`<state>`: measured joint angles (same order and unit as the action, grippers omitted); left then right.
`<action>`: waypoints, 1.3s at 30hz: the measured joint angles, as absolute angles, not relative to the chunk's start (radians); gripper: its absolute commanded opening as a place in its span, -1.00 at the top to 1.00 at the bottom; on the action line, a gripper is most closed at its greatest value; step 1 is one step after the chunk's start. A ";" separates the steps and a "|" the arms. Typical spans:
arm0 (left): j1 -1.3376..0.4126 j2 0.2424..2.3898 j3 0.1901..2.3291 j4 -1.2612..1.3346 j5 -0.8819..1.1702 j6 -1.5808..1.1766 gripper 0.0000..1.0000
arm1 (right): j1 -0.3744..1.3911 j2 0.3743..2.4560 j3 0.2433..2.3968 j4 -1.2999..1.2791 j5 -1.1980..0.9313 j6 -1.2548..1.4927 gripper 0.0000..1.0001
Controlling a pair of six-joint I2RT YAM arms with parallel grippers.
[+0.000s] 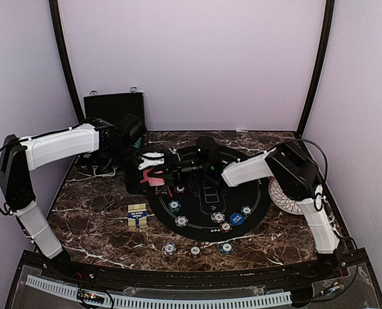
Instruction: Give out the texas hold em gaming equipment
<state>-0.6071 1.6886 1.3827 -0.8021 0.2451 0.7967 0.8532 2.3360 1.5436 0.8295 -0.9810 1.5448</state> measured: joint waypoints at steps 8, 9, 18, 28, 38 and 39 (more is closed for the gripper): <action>-0.610 1.689 1.386 -0.802 0.245 0.797 -0.94 | 0.855 2.336 1.544 0.788 -0.981 1.508 1.00; -0.611 1.689 1.386 -0.802 0.245 0.797 -0.96 | 0.855 2.336 1.544 0.780 -0.980 1.501 1.00; -0.616 1.689 1.391 -0.802 0.246 0.788 -0.97 | 0.855 2.336 1.544 0.737 -0.979 1.467 1.00; -0.618 1.690 1.391 -0.805 0.244 0.789 -0.75 | 0.855 2.336 1.544 0.731 -0.975 1.459 1.00; -0.620 1.720 1.408 -0.833 0.224 0.787 -0.06 | 0.851 2.338 1.544 0.736 -0.966 1.473 0.84; -0.620 1.720 1.410 -0.833 0.223 0.786 -0.03 | 0.850 2.338 1.544 0.740 -0.967 1.475 0.80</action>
